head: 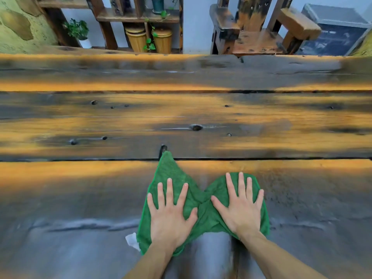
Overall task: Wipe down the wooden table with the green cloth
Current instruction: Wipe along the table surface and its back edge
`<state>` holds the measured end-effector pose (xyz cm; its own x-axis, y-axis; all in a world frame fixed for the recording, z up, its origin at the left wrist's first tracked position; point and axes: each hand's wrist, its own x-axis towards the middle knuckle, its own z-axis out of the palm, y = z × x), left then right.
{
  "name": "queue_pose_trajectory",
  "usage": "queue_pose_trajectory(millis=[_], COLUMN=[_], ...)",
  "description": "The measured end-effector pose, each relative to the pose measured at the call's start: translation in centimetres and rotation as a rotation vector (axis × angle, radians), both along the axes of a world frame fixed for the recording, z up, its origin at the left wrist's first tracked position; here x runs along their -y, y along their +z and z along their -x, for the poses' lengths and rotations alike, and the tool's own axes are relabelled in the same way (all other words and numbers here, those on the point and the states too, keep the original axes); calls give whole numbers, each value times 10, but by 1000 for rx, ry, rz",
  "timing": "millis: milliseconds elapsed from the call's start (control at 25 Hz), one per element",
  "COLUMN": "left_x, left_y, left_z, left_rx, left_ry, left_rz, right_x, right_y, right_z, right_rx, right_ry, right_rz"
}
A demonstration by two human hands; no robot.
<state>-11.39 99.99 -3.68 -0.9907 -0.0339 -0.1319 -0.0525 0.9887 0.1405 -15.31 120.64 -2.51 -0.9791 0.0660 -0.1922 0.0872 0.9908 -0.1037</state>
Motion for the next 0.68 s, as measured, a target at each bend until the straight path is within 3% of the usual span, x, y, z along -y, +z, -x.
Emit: queue_pose_trajectory(millis=[360,680], left_x=[5,-16], left_y=[4,4], left_z=[-145,-190], left_rx=[62,104], left_ry=[71,70], left_rz=[19,14], right_x=[-35,-50], right_y=[-2,10], right_z=[-152,-206], right_rx=[-2,128], right_ry=[-110,-192], right_rz=[7,43])
